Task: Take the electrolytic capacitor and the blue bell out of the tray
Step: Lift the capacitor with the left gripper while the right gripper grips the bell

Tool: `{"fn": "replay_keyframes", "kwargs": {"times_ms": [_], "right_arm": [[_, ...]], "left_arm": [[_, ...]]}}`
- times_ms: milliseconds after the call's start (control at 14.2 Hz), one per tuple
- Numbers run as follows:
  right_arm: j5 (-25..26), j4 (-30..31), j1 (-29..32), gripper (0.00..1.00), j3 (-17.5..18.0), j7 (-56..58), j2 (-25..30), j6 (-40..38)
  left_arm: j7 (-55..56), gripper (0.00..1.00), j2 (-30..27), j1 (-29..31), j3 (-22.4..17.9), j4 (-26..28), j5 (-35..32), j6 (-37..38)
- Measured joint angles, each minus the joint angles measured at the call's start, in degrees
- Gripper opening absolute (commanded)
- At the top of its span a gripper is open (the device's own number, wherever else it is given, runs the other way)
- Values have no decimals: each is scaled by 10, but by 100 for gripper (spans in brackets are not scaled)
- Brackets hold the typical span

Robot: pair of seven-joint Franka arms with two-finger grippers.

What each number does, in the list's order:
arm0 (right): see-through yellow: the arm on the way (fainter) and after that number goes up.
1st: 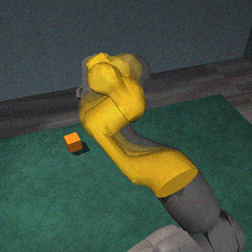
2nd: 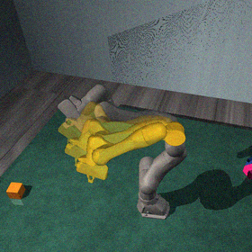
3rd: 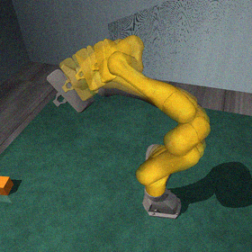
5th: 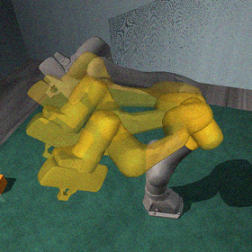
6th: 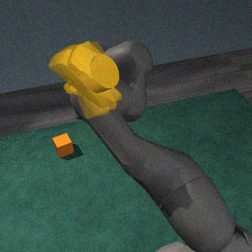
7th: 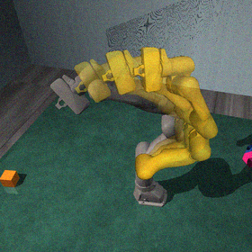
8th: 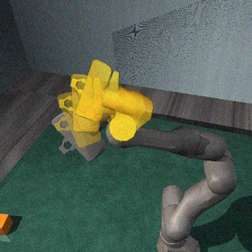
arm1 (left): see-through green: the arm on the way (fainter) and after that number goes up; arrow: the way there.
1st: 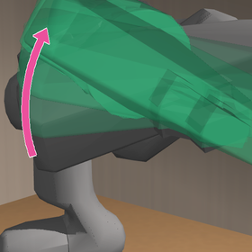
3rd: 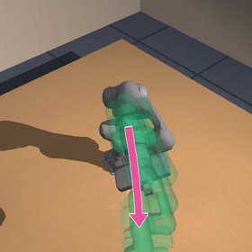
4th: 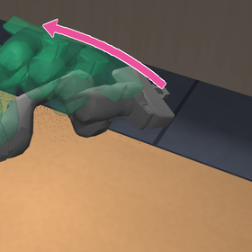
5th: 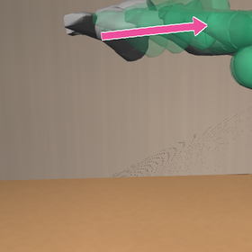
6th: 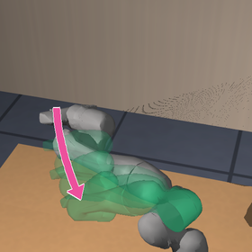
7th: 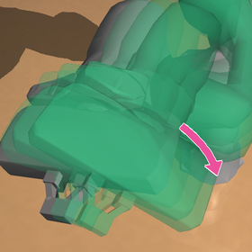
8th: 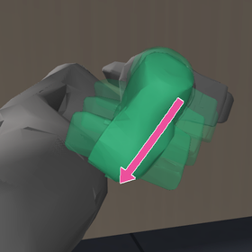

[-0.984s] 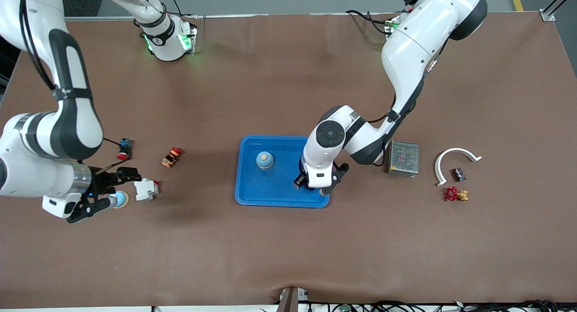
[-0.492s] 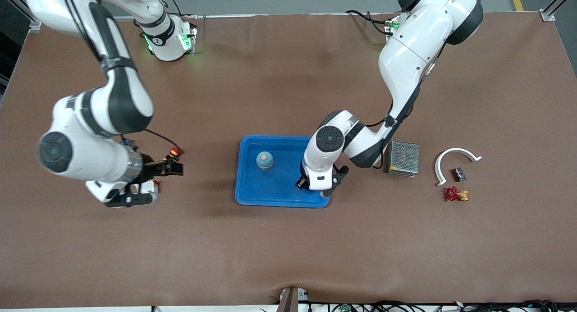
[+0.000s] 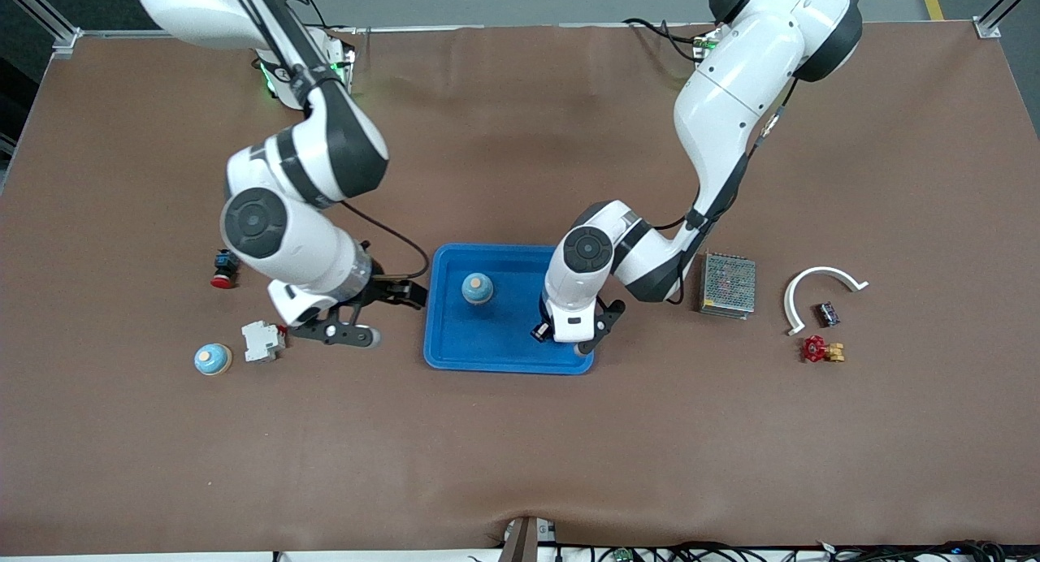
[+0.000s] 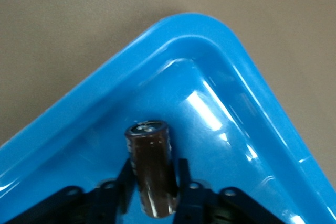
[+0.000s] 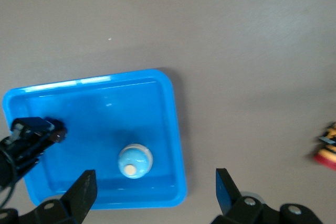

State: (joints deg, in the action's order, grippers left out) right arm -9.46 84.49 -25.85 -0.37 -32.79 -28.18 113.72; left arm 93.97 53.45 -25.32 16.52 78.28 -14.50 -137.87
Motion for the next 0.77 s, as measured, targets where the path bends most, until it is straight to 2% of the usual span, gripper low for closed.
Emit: {"fn": "replay_keyframes", "kwargs": {"times_ms": [211,351,773], "right_arm": [[3,7,-36,100,-1,-39,-27,30],[4,8,-57,100,-1,-62,-51,51],[27,18,-98,100,-3,-78,-103,103]], "left_arm": [[0,0,-8,-1,-1,-11,0,3],[-7,0,-26,3,-4,-16,-1,30],[-133,0,-129,50,-4,-11,-1,187]]}}
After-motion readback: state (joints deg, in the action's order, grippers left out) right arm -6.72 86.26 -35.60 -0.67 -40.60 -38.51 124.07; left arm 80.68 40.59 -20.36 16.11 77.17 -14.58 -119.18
